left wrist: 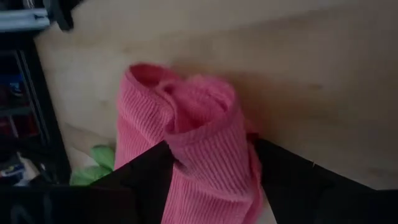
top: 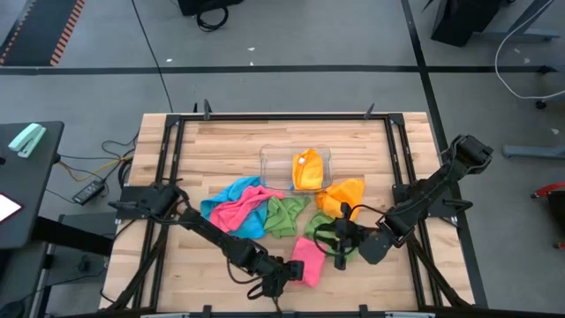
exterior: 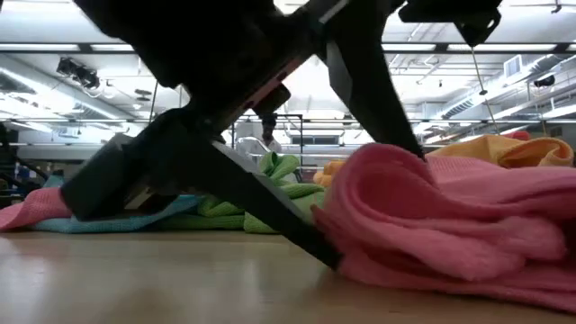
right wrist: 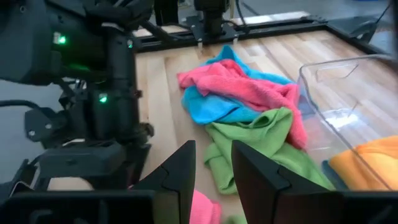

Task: Fold microfiber towels
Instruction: Fold the bottom pink microfiber cloth

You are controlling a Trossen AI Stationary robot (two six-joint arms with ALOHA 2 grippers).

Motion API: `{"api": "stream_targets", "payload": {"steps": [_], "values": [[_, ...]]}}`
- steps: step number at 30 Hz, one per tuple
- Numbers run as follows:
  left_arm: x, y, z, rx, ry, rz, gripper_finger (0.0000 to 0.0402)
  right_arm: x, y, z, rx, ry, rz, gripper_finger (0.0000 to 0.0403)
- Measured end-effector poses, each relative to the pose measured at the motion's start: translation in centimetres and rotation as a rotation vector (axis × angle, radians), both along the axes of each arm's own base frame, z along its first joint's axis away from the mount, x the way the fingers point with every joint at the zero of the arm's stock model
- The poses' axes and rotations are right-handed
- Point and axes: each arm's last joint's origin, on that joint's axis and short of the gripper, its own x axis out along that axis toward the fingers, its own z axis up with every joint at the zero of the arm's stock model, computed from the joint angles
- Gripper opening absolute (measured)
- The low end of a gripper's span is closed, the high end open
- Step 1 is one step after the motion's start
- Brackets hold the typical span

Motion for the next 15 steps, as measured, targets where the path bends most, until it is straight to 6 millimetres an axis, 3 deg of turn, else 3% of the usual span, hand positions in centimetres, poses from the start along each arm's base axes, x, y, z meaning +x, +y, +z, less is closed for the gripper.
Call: {"api": "stream_targets", "payload": {"steps": [15], "values": [[0.44,-0.74,0.69,-0.27,-0.049,0.196,0.0143,-0.46,0.43,-0.03,0.011,-0.012,-0.021,0.0112]]}}
